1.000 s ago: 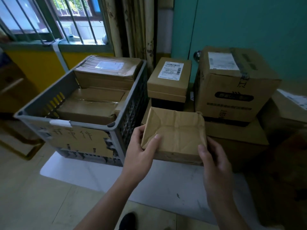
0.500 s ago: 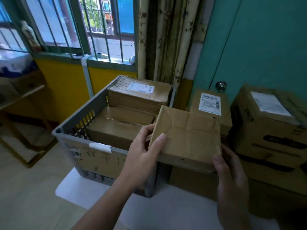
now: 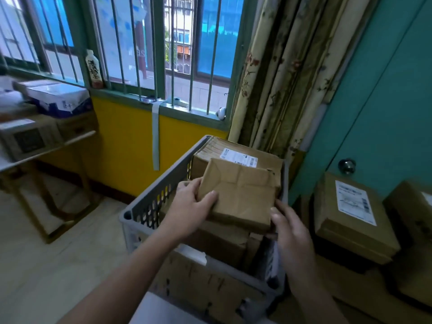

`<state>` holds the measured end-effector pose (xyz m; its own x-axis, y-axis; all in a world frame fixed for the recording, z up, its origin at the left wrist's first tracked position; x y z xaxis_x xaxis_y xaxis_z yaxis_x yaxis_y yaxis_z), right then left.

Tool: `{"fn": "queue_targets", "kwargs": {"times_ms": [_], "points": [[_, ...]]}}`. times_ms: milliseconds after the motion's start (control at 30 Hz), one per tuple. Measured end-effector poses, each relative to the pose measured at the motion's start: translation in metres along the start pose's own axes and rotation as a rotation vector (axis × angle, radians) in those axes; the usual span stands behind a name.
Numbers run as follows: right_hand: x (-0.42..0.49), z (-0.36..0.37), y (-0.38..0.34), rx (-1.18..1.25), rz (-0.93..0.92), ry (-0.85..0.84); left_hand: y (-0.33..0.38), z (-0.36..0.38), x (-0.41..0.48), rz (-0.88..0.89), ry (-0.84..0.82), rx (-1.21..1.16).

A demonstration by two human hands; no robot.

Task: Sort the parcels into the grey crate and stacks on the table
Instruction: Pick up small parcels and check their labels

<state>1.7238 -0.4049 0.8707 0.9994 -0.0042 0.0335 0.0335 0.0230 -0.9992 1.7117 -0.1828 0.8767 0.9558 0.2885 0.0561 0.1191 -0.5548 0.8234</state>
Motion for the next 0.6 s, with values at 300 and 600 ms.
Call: {"fn": "queue_targets", "kwargs": {"times_ms": [300, 600], "points": [[0.049, 0.067, 0.028, -0.244, 0.261, -0.203, -0.048, -0.019, 0.059, -0.196, -0.136, 0.117], [0.077, 0.115, 0.045, -0.259, 0.412, -0.254, -0.077, -0.021, 0.089, -0.357, -0.154, 0.016]]}}
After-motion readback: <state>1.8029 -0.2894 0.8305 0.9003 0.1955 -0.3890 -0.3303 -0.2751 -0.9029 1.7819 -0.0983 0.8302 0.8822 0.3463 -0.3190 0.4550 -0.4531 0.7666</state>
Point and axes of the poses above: each hand's wrist, its own x-axis towards the middle knuckle, its own z-axis out of the palm, y = z × x, the point moved 8 cm from there along x, towards the middle knuckle, and after that the axes turned 13 degrees about x, right-handed, at the moved point
